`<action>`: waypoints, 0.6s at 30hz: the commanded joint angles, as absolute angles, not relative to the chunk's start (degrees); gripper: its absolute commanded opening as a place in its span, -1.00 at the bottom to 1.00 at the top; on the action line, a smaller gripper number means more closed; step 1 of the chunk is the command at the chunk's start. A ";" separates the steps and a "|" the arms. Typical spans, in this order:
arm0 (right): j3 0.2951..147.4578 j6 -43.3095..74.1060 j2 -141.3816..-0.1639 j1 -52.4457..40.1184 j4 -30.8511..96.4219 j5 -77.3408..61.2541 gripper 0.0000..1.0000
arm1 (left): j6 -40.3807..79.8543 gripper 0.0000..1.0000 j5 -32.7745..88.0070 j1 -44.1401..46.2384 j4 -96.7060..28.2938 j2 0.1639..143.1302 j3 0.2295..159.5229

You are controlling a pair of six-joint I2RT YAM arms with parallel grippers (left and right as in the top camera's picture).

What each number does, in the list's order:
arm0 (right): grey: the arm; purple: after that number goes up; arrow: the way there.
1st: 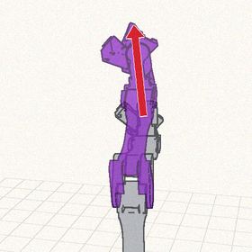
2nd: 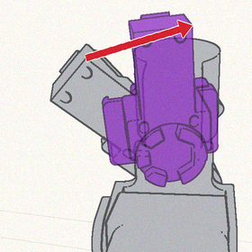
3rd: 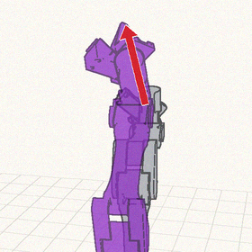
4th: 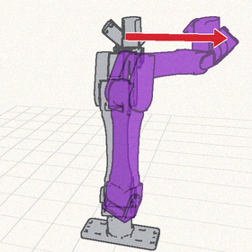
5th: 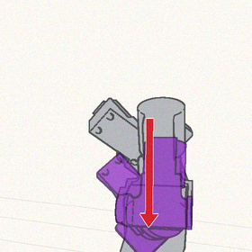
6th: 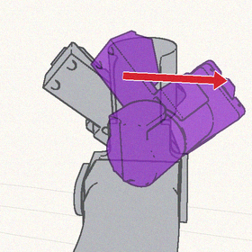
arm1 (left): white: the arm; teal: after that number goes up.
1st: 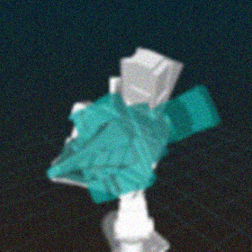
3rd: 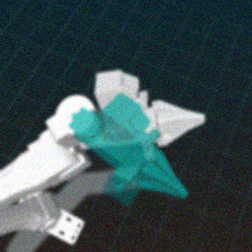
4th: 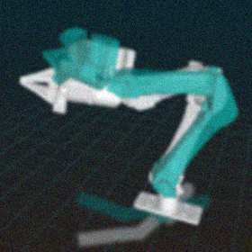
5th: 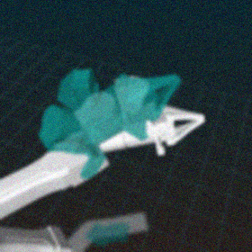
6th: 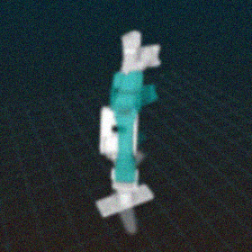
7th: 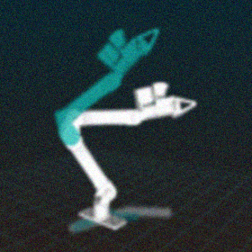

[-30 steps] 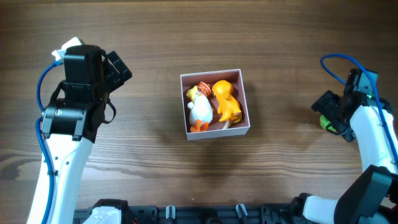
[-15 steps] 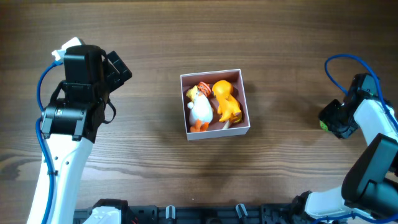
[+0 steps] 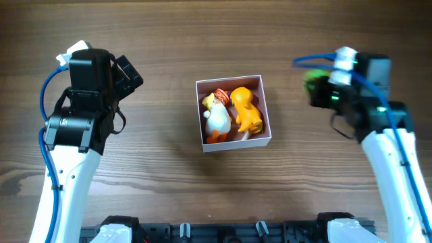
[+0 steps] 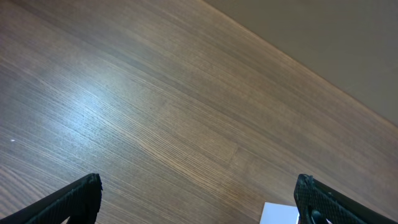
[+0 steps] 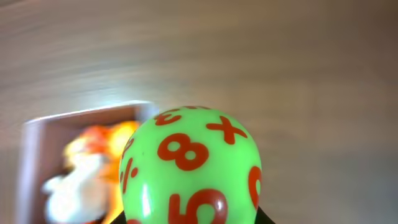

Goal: Pack container
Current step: 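Close the right gripper on the green numbered ball and lift it, then carry the green ball with the right gripper over the box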

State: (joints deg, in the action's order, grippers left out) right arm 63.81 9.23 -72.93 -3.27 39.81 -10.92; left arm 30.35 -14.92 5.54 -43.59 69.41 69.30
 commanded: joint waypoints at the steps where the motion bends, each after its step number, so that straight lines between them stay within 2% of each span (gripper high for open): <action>1: 67.31 5.58 -71.88 -14.52 36.51 -9.13 -0.77 | 30.89 1.00 -14.37 5.23 -43.62 68.79 69.76; 5: 67.29 6.17 -73.82 -25.15 33.21 -2.44 -0.77 | 30.89 0.99 -14.37 5.23 -43.62 68.79 69.76; 8: 67.26 6.17 -76.69 -29.06 34.96 -1.74 -0.76 | 30.89 1.00 -14.39 5.23 -43.59 68.79 69.76; 15: 67.26 6.20 -89.06 -34.17 35.48 -1.91 -0.75 | 30.89 1.00 -14.39 5.23 -43.62 68.79 69.76; 18: 67.26 6.59 -93.54 -34.22 34.87 -1.91 -0.69 | 30.89 1.00 -14.39 5.23 -43.62 68.79 69.76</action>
